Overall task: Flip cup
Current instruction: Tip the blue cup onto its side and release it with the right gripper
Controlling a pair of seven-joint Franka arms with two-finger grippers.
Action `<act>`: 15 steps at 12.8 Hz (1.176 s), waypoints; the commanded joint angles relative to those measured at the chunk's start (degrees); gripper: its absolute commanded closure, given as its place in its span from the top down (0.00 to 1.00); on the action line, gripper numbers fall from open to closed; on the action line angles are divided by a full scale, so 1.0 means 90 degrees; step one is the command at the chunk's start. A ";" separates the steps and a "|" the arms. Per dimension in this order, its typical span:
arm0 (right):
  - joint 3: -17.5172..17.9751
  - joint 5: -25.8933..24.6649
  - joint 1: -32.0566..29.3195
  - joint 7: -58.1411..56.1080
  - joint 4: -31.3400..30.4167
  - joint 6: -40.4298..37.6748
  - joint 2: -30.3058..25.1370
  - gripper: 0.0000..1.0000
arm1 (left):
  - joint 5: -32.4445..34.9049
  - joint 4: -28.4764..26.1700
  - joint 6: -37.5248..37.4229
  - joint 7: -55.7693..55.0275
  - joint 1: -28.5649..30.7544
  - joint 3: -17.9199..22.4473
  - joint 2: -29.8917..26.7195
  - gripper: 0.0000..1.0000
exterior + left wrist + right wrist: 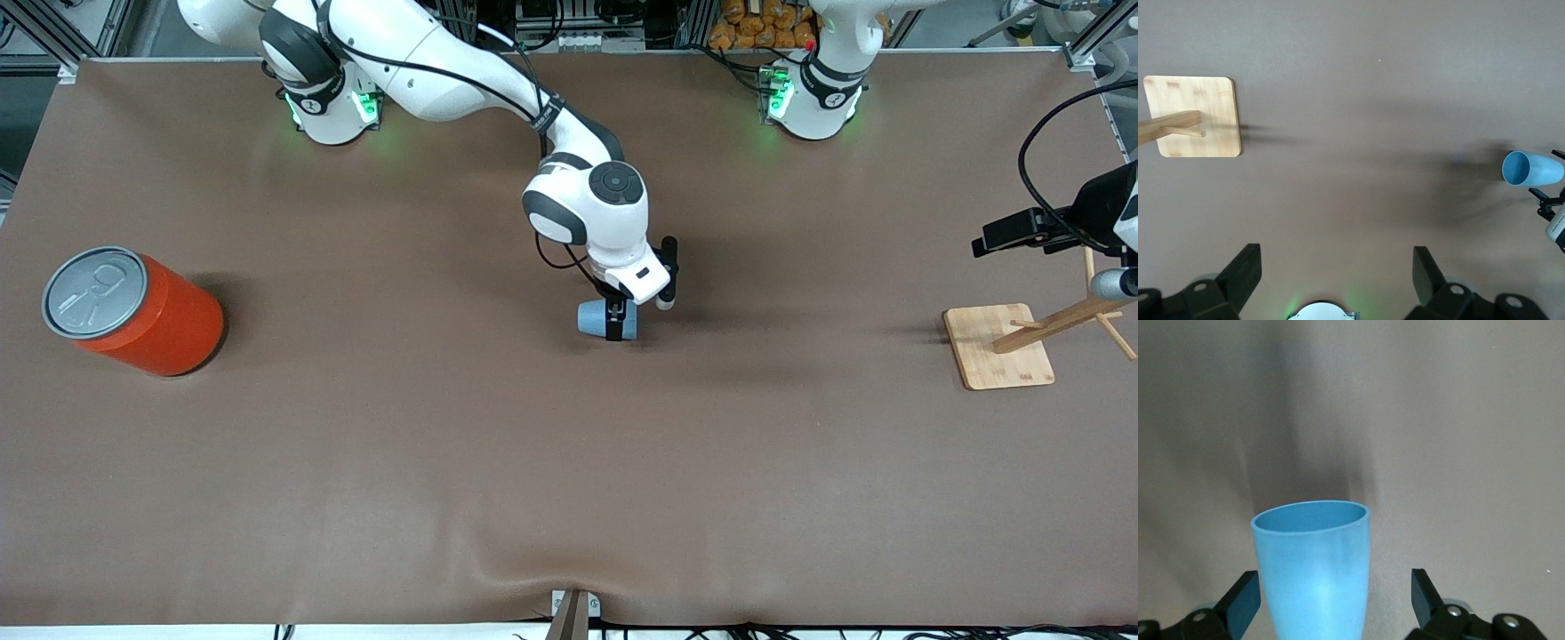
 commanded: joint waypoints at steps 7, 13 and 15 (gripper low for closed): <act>0.0219 0.0492 -0.0308 0.0127 0.0026 -0.2107 -0.1279 1.00 | -0.1368 0.0042 0.0089 -0.0016 0.0128 -0.0009 0.1422 1.00; 0.0239 0.1050 -0.2219 0.0059 0.0026 -0.3210 -0.2276 1.00 | -0.1428 -0.0602 0.0410 0.0034 -0.0115 -0.0136 0.1903 1.00; 0.0258 0.1313 -0.3021 0.0039 0.0026 -0.3581 -0.2491 1.00 | -0.1447 -0.1040 0.1004 0.0034 -0.0368 -0.0175 0.1913 1.00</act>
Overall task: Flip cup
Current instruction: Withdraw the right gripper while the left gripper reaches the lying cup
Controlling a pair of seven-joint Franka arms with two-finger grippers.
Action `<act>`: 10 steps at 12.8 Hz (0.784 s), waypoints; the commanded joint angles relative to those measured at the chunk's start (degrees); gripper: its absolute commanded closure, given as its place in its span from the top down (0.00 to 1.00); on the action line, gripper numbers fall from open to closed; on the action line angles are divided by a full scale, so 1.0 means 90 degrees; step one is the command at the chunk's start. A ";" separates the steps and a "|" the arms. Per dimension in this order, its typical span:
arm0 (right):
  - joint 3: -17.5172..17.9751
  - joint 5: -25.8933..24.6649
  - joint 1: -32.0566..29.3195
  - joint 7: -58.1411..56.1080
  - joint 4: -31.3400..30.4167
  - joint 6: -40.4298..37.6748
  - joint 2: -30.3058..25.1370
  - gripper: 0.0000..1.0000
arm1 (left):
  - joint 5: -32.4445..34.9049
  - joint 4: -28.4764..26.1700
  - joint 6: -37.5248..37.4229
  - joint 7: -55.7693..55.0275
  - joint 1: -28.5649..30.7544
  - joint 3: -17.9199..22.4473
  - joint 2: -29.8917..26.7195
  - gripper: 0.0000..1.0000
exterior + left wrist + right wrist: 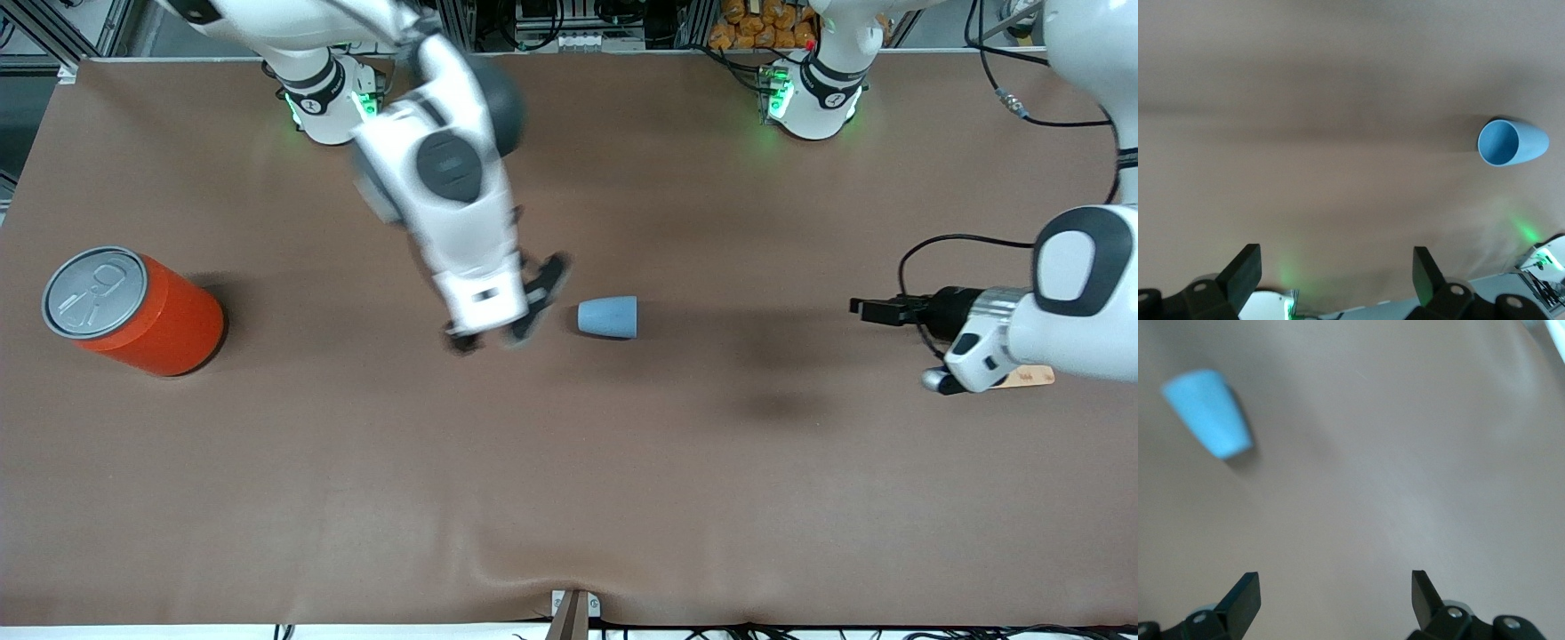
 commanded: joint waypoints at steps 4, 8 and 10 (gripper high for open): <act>0.0177 0.0327 -0.2035 -0.0054 -0.0145 -0.0695 -0.0676 1.00 | -0.1625 -0.0648 0.0729 -0.0023 -0.0536 -0.0084 0.0336 1.00; 0.0050 0.0326 -0.2485 0.1073 -0.0202 -0.0929 -0.1495 1.00 | -0.2571 -0.1106 0.1613 -0.0218 -0.1677 -0.0085 0.0696 1.00; -0.0125 0.0755 -0.2701 0.3052 -0.0222 -0.1299 -0.1721 1.00 | -0.2924 -0.1058 0.2201 -0.0471 -0.2166 -0.0085 0.0980 1.00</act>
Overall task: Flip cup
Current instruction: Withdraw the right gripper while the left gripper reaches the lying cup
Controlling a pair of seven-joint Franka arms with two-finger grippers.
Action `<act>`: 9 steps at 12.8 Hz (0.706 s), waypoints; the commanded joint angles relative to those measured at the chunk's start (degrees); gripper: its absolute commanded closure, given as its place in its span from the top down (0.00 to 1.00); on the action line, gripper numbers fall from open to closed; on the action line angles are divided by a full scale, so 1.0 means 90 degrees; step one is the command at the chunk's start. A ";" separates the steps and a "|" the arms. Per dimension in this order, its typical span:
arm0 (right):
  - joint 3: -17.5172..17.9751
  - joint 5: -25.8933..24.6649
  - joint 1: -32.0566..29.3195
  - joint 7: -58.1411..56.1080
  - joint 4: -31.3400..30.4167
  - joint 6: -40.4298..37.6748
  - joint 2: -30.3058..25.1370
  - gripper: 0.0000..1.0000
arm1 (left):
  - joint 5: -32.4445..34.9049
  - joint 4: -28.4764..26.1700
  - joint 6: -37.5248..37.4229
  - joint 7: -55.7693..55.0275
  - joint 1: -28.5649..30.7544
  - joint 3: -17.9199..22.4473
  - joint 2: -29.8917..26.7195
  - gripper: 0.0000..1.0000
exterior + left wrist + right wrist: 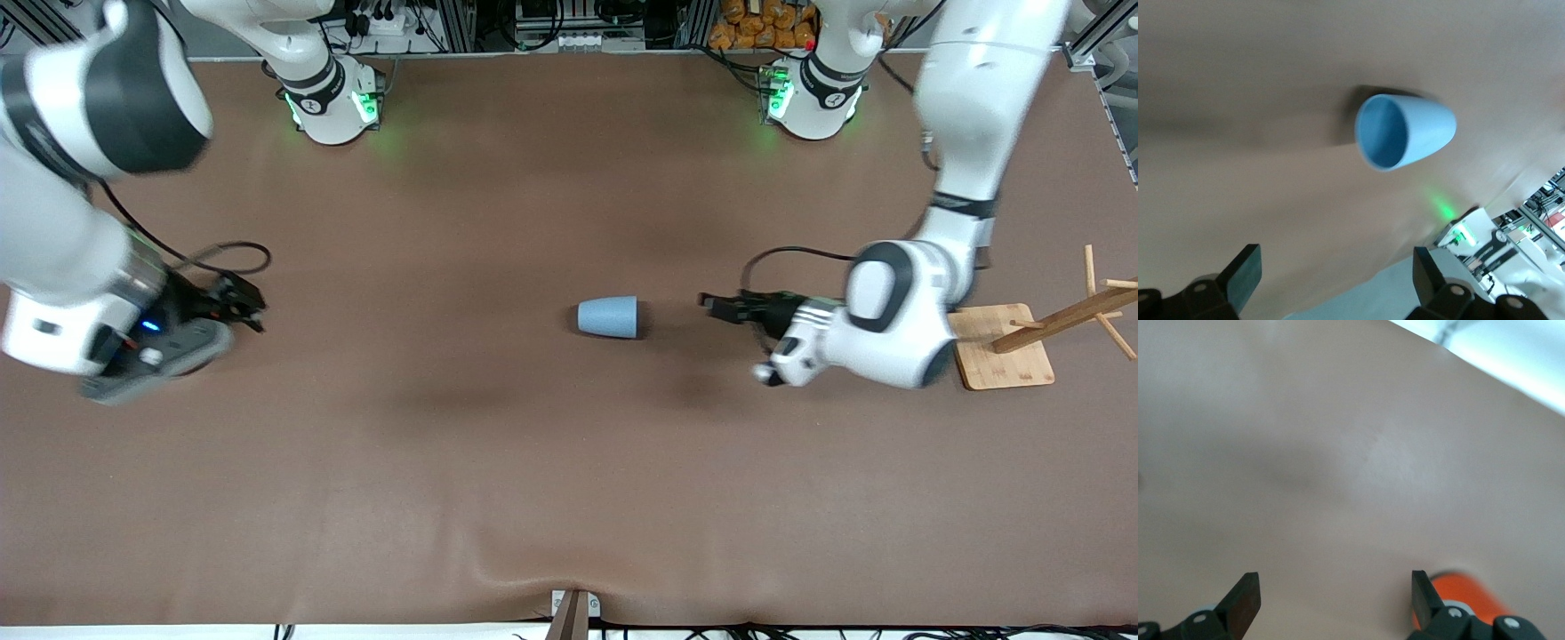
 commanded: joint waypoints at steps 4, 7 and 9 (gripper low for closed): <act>-0.0802 0.0468 -0.0191 0.2779 -0.1088 -0.0327 -0.0984 1.00 | -0.1035 0.0103 0.1724 -0.0278 -0.0732 0.0044 0.0662 1.00; -0.1046 0.0779 -0.0123 0.2857 -0.2242 0.0173 -0.1855 1.00 | -0.1281 0.0220 0.2126 -0.0307 -0.1014 0.0044 0.0877 1.00; -0.1203 0.0820 -0.0122 0.2770 -0.2934 0.0327 -0.2313 1.00 | -0.1272 0.0211 0.2216 -0.0530 -0.1277 0.0063 0.0965 1.00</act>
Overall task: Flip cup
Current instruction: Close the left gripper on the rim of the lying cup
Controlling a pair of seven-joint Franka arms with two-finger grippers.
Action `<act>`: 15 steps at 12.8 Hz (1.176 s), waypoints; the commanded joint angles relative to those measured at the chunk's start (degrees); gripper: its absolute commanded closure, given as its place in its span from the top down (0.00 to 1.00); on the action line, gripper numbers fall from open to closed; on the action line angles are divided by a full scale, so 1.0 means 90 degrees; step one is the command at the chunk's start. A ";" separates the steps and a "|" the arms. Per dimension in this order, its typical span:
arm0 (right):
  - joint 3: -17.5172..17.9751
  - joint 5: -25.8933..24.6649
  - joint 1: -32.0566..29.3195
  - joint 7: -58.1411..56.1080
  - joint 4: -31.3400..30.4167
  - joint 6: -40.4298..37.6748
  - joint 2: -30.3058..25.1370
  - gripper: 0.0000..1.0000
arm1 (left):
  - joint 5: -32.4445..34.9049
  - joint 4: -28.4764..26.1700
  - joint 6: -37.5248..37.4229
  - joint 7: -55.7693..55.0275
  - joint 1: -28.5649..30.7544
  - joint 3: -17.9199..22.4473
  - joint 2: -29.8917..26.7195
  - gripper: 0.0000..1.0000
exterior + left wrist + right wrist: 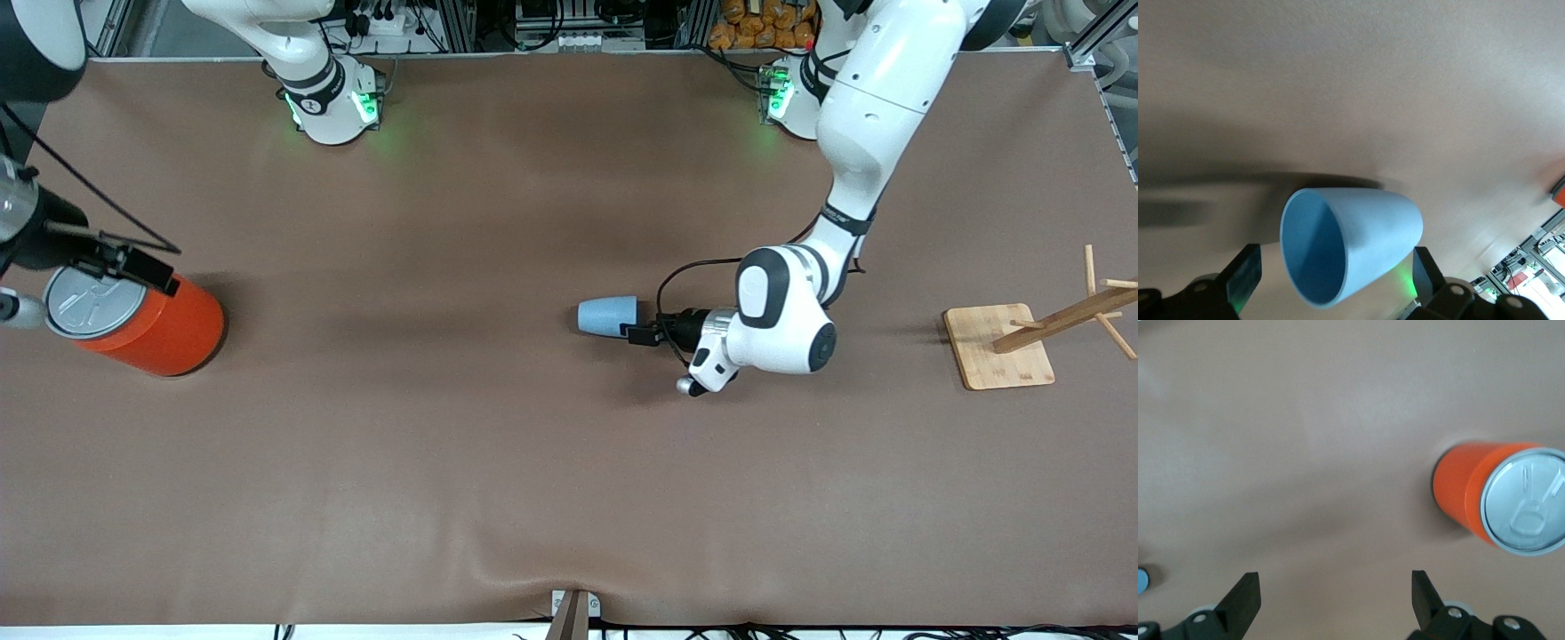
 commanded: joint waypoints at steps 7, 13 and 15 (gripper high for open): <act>-0.0449 0.0162 0.0000 -0.0916 -0.0116 -0.0257 -0.0470 1.00 | 0.0193 0.0189 0.0307 -0.0817 -0.0649 0.0184 0.0086 0.00; -0.0518 0.0377 0.0107 -0.0916 -0.0027 -0.0511 -0.0538 1.00 | 0.2135 0.0697 0.0210 -0.1520 -0.0513 0.0748 -0.0313 0.00; -0.0508 0.0377 0.0155 -0.0945 -0.0018 -0.0501 -0.0519 1.00 | 0.2440 0.0697 0.0181 -0.1520 -0.0386 0.1158 -0.0635 0.00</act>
